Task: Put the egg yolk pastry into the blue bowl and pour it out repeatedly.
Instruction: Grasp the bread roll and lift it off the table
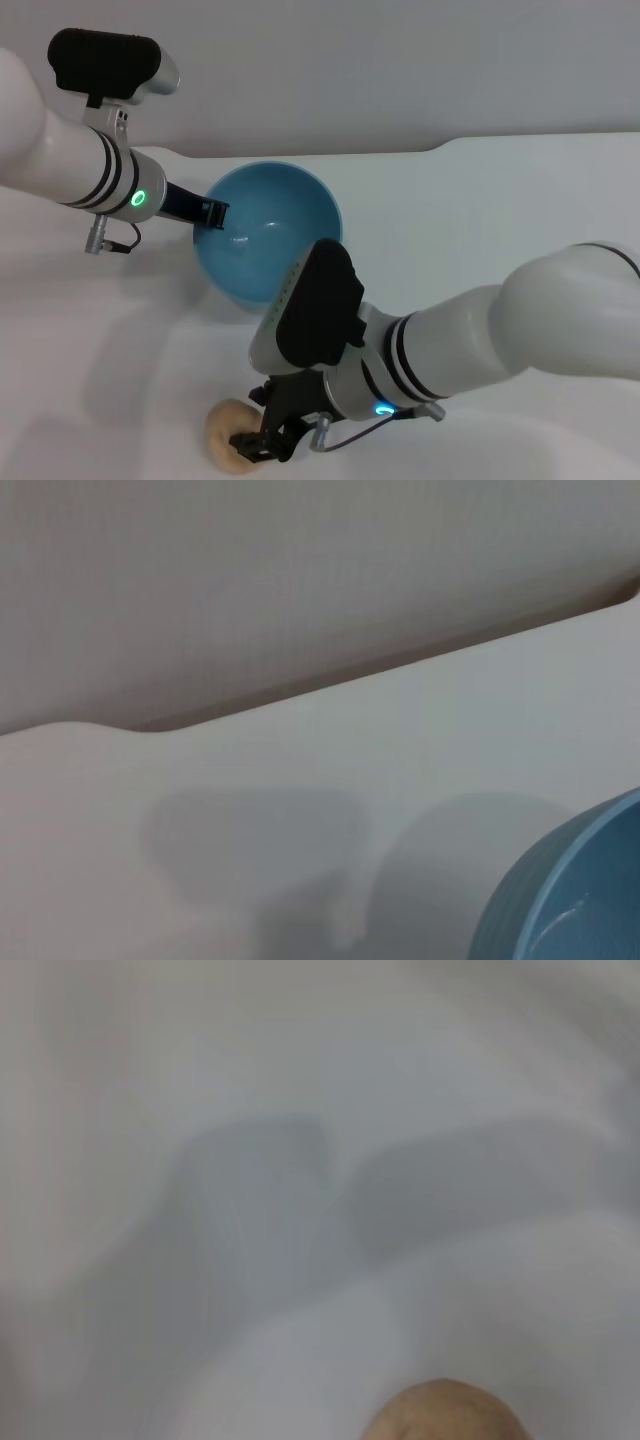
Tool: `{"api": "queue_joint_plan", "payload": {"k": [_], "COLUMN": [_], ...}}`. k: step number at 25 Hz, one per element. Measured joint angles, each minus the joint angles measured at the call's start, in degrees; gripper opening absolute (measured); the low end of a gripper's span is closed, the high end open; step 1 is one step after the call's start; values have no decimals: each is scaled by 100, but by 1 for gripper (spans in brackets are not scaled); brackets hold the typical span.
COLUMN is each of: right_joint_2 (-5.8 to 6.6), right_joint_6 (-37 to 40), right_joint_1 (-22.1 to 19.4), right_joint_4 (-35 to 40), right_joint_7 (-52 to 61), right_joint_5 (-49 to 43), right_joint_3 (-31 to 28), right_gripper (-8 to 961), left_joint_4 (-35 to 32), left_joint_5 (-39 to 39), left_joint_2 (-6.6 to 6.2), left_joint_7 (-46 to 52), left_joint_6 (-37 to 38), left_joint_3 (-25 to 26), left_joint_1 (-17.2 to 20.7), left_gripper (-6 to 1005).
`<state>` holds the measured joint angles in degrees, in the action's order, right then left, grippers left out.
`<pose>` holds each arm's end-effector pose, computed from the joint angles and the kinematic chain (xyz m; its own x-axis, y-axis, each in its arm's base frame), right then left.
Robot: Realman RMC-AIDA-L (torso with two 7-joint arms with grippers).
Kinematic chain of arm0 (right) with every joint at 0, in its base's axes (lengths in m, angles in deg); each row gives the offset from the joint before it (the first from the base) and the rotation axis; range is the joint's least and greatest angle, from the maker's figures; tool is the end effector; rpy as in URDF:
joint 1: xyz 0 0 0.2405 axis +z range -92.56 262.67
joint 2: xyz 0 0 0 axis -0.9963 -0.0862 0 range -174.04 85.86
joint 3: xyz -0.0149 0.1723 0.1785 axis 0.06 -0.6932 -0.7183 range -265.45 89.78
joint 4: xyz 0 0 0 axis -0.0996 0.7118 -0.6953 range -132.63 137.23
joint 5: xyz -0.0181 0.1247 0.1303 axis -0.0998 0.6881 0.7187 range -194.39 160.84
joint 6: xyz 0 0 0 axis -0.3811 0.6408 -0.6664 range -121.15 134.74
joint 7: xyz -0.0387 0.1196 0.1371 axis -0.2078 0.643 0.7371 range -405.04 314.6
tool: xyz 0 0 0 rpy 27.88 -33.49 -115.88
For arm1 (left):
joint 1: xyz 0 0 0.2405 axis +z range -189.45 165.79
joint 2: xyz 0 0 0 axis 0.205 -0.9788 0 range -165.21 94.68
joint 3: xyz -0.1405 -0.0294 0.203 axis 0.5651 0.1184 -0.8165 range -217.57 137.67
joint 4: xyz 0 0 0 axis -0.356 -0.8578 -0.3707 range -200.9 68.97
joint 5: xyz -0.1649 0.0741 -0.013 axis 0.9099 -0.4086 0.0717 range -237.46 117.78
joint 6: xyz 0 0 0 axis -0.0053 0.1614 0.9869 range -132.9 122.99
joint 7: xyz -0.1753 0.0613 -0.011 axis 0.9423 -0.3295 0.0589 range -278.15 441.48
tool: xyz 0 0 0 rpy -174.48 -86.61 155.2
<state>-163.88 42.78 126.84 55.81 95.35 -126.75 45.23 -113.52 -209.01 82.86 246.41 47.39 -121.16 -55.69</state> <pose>0.1459 0.2760 -0.2059 0.9417 -0.3275 0.0774 -0.3125 -0.9364 -0.1596 -0.2269 0.4154 -0.0626 0.5697 0.8018 0.1806 0.7140 -0.3740 -0.5919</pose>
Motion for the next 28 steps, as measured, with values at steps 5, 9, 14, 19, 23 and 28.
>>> {"api": "queue_joint_plan", "payload": {"k": [5,9,14,19,23,28], "right_joint_2": [-1,-1,36,101,121,98], "right_joint_6": [-12,-15,48,321,876,1407], "right_joint_1": [-17,-19,-41,-237,-594,-1195], "right_joint_4": [-15,-20,145,660,1350,2481], "right_joint_7": [-5,-13,-20,-25,-38,-51], "right_joint_5": [0,0,-14,-86,-533,-1263], "right_joint_3": [33,35,25,-173,-680,-1234], "right_gripper": [414,338,245,206,189,169], "left_joint_4": [0,0,1,1,10,14], "left_joint_5": [2,10,12,11,10,1], "left_joint_2": [0,0,0,0,0,0], "left_joint_7": [-3,-4,-4,-13,-23,-26], "left_joint_6": [-13,-14,-14,25,37,86], "left_joint_3": [0,0,0,0,0,-53], "left_joint_1": [-1,-3,0,2,-6,-2], "left_gripper": [7,7,7,7,7,6]}}
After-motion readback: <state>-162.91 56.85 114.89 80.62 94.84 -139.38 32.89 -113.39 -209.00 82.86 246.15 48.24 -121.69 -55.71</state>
